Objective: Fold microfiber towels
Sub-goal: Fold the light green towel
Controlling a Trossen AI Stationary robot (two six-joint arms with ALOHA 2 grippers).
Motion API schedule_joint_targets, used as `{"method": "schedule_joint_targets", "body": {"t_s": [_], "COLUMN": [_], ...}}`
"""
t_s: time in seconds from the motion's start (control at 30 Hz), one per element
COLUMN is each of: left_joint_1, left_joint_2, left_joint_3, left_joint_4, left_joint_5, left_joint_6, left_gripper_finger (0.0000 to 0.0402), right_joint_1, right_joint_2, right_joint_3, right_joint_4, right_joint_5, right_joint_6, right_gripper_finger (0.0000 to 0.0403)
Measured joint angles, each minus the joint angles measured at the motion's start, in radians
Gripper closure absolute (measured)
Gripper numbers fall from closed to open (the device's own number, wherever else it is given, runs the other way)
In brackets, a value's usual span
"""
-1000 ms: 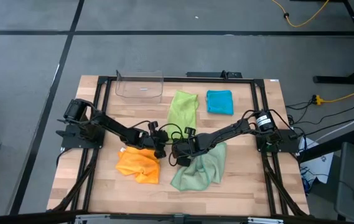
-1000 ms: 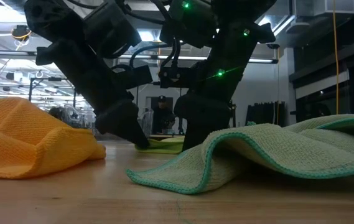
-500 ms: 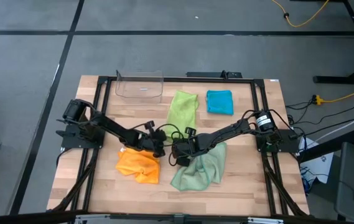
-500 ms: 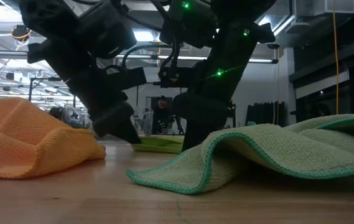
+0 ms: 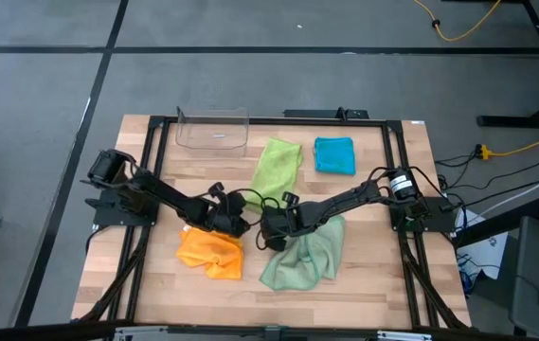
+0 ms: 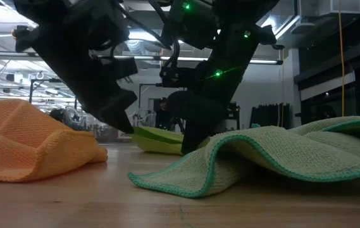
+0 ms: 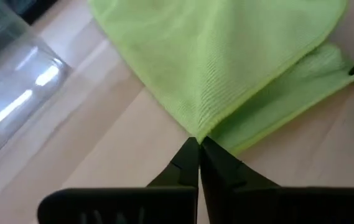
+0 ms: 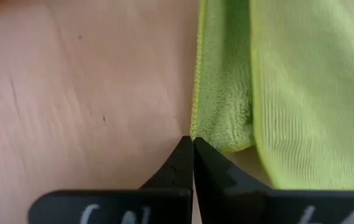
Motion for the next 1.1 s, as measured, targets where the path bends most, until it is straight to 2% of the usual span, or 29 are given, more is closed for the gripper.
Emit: {"method": "schedule_joint_targets", "body": {"t_s": [0.17, 0.33, 0.57, 0.73, 0.9, 1.1], "left_joint_1": [0.009, 0.022, 0.009, 0.000, 0.010, 0.010], "left_joint_2": [-0.018, -0.010, -0.011, -0.017, -0.020, -0.020], "left_joint_3": [-0.009, -0.008, -0.005, -0.005, -0.004, -0.004], "left_joint_4": [-0.093, -0.174, -0.126, -0.126, -0.127, -0.130], "left_joint_5": [-0.030, 0.000, 0.000, 0.006, 0.050, 0.062], "left_joint_6": [-0.021, -0.074, -0.071, -0.067, -0.068, -0.069], "left_gripper_finger": [0.0401, 0.0401, 0.0401, 0.0401, 0.0401, 0.0401], "right_joint_1": [0.002, 0.004, 0.004, 0.005, 0.008, 0.009], "right_joint_2": [-0.002, -0.003, -0.004, -0.005, -0.019, -0.021], "right_joint_3": [-0.002, -0.001, -0.003, 0.009, 0.064, 0.095], "right_joint_4": [-0.040, -0.073, -0.061, -0.076, -0.133, -0.185], "right_joint_5": [-0.021, -0.036, -0.035, -0.016, -0.088, -0.119], "right_joint_6": [0.008, 0.034, 0.023, 0.023, 0.024, -0.001], "right_gripper_finger": [0.0399, 0.0399, 0.0397, 0.0370, 0.0334, 0.0296]}}
